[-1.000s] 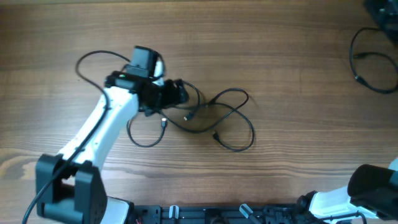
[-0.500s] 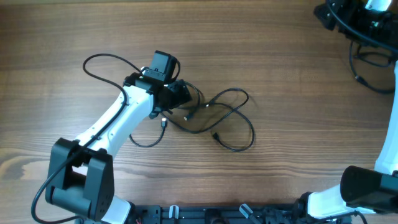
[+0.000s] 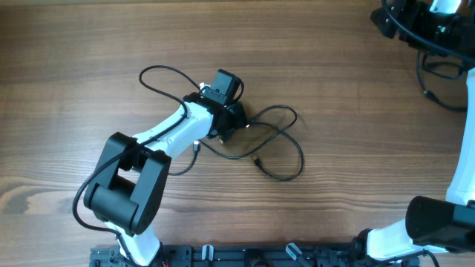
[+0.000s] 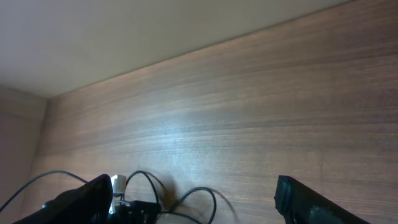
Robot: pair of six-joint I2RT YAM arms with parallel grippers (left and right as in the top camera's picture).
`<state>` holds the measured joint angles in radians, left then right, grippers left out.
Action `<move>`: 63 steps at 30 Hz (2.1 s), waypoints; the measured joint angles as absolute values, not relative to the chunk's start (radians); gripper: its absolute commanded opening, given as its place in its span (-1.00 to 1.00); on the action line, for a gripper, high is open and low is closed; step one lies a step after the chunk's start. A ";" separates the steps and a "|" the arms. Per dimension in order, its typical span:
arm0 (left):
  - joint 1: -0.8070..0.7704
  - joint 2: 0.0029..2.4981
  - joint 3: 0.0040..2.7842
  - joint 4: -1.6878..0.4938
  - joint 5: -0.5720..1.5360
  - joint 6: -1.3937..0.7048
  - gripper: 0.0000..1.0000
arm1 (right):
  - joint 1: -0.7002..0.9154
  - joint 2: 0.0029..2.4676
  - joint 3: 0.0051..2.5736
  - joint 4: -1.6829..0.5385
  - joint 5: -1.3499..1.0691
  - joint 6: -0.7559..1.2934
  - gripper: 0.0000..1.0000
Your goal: Untangle cables
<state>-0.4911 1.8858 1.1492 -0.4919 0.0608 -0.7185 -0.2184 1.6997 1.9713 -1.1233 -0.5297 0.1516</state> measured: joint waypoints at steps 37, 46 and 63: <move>-0.212 1.768 1.200 -0.862 -0.070 -0.907 0.04 | -0.036 1.700 1.971 -1.198 -0.465 0.073 0.71; -0.212 1.834 1.200 -0.786 -0.117 -0.963 0.01 | -0.036 1.700 1.971 -1.198 -0.458 0.073 0.71; -0.212 1.898 1.200 -0.751 -0.164 -0.977 -0.92 | -0.036 1.700 1.971 -1.198 -0.458 0.073 0.71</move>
<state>-0.2119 1.8977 1.1995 -0.7506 -0.1642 -0.9768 -0.0357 1.7000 1.9713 -1.1980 -0.4583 0.0727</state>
